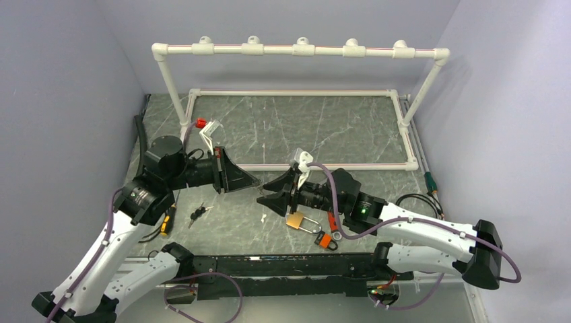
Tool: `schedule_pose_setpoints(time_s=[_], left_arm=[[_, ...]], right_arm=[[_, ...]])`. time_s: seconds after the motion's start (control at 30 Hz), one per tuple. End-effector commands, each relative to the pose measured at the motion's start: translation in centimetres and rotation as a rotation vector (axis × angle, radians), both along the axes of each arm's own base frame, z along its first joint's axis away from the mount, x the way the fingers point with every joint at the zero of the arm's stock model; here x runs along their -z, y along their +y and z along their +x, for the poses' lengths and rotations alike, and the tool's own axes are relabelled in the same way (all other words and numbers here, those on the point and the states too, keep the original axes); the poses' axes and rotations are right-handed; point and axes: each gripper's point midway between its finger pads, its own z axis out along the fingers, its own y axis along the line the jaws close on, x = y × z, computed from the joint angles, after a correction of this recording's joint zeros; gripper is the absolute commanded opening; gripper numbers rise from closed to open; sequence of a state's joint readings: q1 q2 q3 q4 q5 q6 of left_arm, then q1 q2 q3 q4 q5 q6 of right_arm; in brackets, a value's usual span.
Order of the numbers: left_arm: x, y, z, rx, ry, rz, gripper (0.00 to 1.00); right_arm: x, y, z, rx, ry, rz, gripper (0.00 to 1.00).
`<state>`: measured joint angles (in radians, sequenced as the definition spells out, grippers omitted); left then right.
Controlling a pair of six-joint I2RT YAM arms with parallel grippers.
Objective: Unlock with the key
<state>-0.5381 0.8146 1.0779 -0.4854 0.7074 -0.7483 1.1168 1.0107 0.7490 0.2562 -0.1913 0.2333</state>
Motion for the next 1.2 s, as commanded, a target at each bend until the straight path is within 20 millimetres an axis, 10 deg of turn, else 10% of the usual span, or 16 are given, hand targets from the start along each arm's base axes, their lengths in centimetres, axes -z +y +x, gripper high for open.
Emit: schedule_pose_setpoints(time_s=[0.0, 0.53, 0.83, 0.93, 1.07, 1.17], left_arm=[[-1.1, -0.2, 0.5, -0.024, -0.017, -0.05, 0.0], [-0.2, 0.0, 1.3, -0.08, -0.006, -0.057, 0.0], [0.6, 0.7, 0.8, -0.097, -0.009, -0.024, 0.04], [1.2, 1.0, 0.5, -0.101, -0.002, -0.008, 0.24], [1.4, 1.6, 0.0, -0.118, -0.009, -0.006, 0.85], [0.7, 2.5, -0.3, -0.155, -0.042, 0.009, 0.99]], right_arm=[[-4.8, 0.2, 1.1, 0.057, -0.09, 0.116, 0.47], [-4.8, 0.8, 1.8, 0.076, -0.095, 0.112, 0.0], [-4.5, 0.0, 2.7, 0.11, -0.206, -0.01, 0.0], [-5.4, -0.2, 3.1, 0.117, -0.296, -0.069, 0.0], [-6.4, -0.2, 3.8, 0.131, -0.419, -0.14, 0.0], [-6.8, 0.4, 4.2, 0.137, -0.509, -0.196, 0.0]])
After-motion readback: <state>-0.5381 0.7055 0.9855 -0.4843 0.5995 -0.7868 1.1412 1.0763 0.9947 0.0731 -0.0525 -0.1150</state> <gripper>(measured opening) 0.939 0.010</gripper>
